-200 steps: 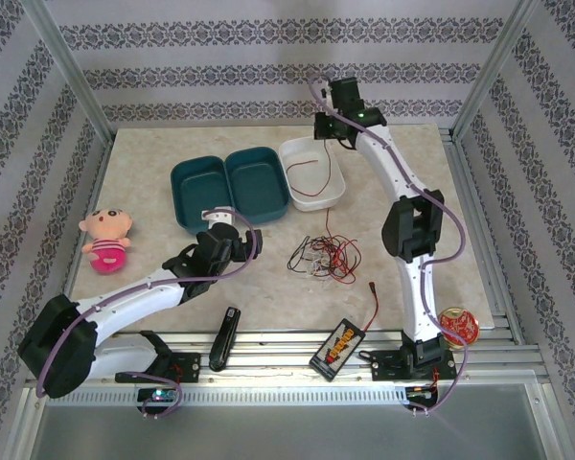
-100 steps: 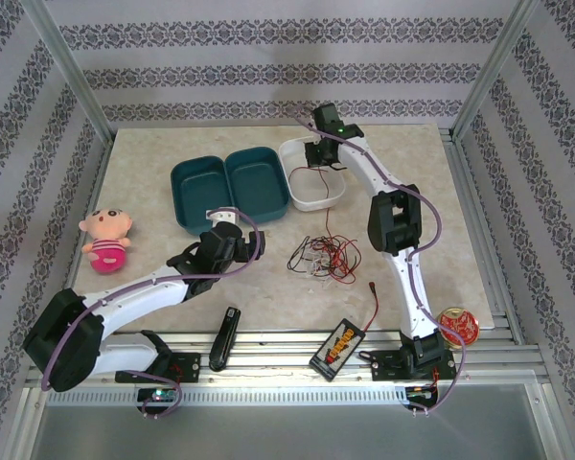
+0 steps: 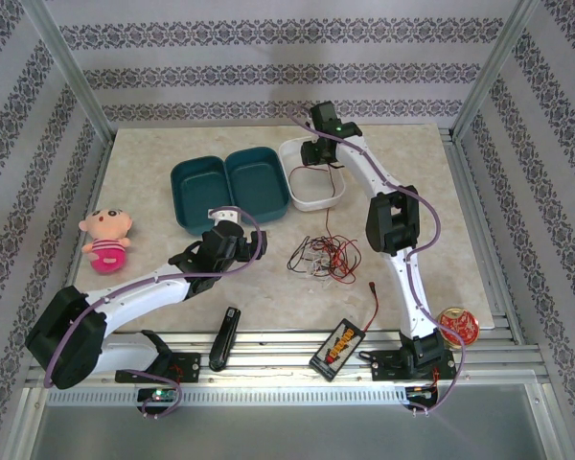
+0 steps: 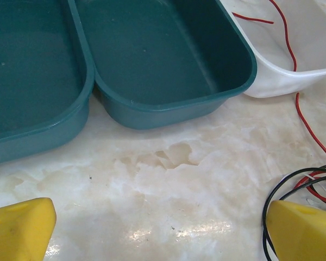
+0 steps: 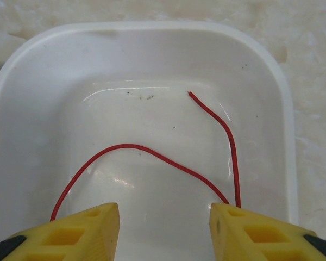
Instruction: Untangle the cables
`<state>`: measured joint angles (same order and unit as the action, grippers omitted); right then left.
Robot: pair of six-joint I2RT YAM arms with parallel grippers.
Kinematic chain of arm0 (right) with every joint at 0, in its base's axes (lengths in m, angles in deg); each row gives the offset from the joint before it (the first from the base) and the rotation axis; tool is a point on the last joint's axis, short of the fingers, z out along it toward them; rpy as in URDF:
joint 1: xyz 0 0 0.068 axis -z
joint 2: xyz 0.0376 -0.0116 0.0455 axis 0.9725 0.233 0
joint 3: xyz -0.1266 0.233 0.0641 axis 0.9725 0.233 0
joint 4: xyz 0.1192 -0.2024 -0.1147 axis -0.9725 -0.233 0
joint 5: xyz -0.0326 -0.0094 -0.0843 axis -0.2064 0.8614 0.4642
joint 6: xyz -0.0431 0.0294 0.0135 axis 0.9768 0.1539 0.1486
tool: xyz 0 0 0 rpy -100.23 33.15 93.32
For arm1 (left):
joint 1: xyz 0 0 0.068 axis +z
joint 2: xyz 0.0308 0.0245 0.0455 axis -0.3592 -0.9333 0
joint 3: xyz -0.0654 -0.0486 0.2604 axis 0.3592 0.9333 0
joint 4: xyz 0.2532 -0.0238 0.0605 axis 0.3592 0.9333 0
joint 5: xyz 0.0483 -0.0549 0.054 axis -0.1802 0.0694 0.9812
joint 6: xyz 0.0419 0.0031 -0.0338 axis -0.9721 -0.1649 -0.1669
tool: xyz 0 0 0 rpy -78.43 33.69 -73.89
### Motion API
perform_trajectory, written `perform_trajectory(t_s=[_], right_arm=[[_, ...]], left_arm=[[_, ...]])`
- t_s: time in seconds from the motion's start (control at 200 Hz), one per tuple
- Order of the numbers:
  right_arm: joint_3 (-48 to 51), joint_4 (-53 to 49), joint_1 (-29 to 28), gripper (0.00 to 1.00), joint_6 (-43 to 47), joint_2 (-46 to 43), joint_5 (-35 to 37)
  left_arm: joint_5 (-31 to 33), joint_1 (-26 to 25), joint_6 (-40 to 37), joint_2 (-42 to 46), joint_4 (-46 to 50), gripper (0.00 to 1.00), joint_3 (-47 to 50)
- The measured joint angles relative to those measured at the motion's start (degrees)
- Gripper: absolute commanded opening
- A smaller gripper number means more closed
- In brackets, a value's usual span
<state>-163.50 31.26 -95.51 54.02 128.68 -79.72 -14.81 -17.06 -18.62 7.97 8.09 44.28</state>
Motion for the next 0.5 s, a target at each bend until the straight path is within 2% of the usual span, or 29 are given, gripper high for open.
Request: perform_trajectory(t_s=[0.17, 0.5], right_arm=[[9.66, 0.52, -0.02, 0.45, -2.19, -9.07, 0.90], [47.98, 8.87, 0.11, 0.45, -11.80, -45.09, 3.87]], left_arm=[[-0.87, 0.04, -0.37, -0.90, -0.07, 0.99, -0.48], [-6.71, 0.24, -3.06, -6.45, -2.93, 0.99, -4.79]])
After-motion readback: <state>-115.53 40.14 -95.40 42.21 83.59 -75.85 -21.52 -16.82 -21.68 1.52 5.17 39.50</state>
